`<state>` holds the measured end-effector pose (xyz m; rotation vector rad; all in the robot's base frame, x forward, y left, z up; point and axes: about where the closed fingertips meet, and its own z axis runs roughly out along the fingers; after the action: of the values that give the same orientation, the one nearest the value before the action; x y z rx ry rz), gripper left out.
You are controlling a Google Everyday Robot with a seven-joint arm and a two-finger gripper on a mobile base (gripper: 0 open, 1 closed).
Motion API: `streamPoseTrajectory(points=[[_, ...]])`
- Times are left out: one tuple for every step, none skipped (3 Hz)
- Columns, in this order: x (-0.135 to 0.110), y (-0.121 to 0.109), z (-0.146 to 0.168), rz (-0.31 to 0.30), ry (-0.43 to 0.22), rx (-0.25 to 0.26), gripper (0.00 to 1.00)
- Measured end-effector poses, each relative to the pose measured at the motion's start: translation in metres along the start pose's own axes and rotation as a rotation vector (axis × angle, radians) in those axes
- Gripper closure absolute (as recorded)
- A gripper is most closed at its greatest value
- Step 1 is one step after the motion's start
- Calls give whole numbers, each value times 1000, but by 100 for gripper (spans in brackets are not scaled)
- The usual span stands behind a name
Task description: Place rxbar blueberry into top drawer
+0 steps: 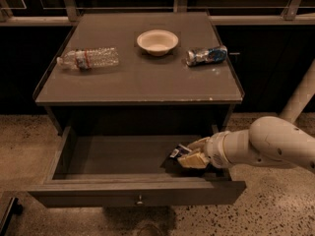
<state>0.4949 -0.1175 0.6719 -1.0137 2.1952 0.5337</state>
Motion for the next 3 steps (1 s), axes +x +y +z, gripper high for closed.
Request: streamPoseTrajectory(points=[[0, 0, 0, 0, 0, 0, 37], [0, 0, 0, 0, 0, 0, 13], [0, 0, 0, 0, 0, 0, 0]])
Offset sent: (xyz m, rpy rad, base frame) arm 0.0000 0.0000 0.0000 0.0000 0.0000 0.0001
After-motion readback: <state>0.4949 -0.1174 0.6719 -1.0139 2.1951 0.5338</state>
